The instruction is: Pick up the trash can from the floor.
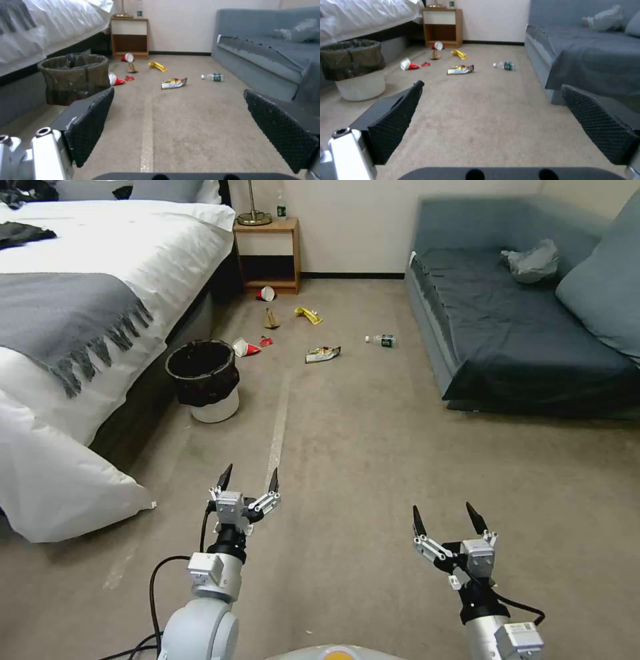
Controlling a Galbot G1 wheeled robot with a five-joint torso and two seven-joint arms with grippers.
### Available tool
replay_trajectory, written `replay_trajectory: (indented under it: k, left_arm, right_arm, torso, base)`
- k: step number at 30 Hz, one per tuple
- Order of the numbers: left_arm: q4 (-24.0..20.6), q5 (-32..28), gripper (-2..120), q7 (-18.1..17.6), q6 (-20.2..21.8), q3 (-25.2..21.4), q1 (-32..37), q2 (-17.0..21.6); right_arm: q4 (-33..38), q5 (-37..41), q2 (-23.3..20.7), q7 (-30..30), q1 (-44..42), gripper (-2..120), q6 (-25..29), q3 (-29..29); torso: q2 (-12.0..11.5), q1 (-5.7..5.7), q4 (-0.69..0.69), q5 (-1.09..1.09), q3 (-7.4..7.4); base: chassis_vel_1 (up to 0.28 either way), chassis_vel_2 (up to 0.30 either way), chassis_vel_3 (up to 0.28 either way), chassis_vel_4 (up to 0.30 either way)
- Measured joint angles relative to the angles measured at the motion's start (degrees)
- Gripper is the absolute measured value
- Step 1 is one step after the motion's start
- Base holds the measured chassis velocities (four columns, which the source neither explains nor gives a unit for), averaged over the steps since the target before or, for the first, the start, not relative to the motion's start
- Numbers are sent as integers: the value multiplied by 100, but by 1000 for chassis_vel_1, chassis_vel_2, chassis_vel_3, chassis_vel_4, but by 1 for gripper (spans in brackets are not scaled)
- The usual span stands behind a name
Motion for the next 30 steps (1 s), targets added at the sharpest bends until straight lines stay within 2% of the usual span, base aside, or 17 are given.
replay_trajectory:
  k: [27, 30]
  left_arm:
    - [46, -29, 97, 70, -282, -8, 44, -28]
    - [46, -19, 97, 70, -278, -3, 56, -39]
  right_arm:
    - [63, 274, -14, -73, 80, 100, -53, -36]
    - [-44, 411, -15, -161, 130, 100, 129, -22]
  torso:
    - [0, 0, -1, 0, 0]
    - [0, 0, -1, 0, 0]
  base:
    - [8, 7, 7, 11]
    - [65, 73, 61, 72]
